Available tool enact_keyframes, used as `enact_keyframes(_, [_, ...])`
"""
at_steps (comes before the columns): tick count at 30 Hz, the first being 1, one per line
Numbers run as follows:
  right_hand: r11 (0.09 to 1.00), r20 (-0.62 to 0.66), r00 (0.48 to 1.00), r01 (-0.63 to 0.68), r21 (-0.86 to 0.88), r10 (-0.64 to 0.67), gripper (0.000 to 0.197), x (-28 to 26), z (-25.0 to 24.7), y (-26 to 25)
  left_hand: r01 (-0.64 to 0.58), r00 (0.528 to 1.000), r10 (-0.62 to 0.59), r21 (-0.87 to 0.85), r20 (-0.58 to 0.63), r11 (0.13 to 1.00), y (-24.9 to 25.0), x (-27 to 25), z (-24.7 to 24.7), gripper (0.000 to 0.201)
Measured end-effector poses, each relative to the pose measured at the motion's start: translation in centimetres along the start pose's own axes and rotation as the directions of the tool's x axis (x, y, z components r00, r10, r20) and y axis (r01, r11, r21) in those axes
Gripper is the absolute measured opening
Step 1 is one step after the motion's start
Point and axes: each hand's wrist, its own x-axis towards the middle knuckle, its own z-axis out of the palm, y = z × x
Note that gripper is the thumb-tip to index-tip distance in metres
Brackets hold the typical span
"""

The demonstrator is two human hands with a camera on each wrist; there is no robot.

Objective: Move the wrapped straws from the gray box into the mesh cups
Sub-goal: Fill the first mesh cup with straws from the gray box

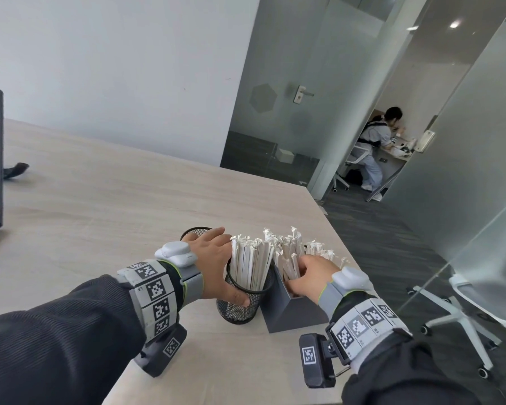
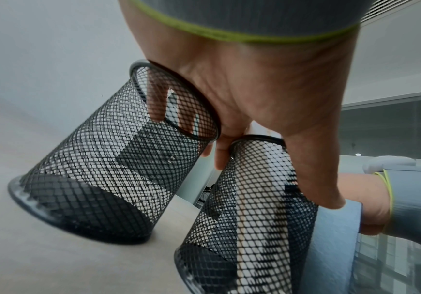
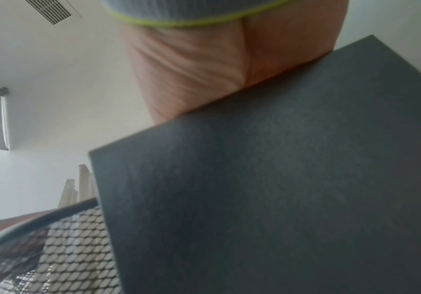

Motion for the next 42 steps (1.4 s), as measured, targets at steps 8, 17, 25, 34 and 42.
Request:
enact_keyframes(8, [0.988, -0.062, 0.998, 0.002, 0.157, 0.008, 0.055, -0.4, 0.7, 0.4, 0.002, 1.000, -0.002, 0.005, -0.025, 1.000, 0.0, 0.0, 0.2, 0.121])
enact_keyframes(17, [0.978, -0.043, 0.998, -0.040, 0.206, 0.050, 0.043, -0.6, 0.6, 0.2, 0.012, 0.999, -0.012, 0.009, -0.038, 1.000, 0.1, 0.1, 0.3, 0.123])
enact_keyframes(25, [0.963, -0.017, 1.000, 0.028, 0.268, -0.025, 0.042, -0.9, 0.7, 0.3, 0.004, 0.999, -0.004, 0.006, -0.032, 1.000, 0.1, 0.0, 0.2, 0.122])
enact_keyframes(34, [0.954, 0.005, 0.996, 0.079, 0.289, -0.084, 0.019, -1.3, 0.1, -0.1, 0.008, 0.999, -0.008, 0.005, -0.051, 1.000, 0.1, 0.0, 0.4, 0.121])
enact_keyframes(42, [0.946, -0.026, 0.999, 0.046, 0.321, -0.040, 0.023, -2.0, 0.2, -0.1, 0.008, 0.999, -0.008, -0.005, -0.035, 1.000, 0.0, 0.0, 0.3, 0.121])
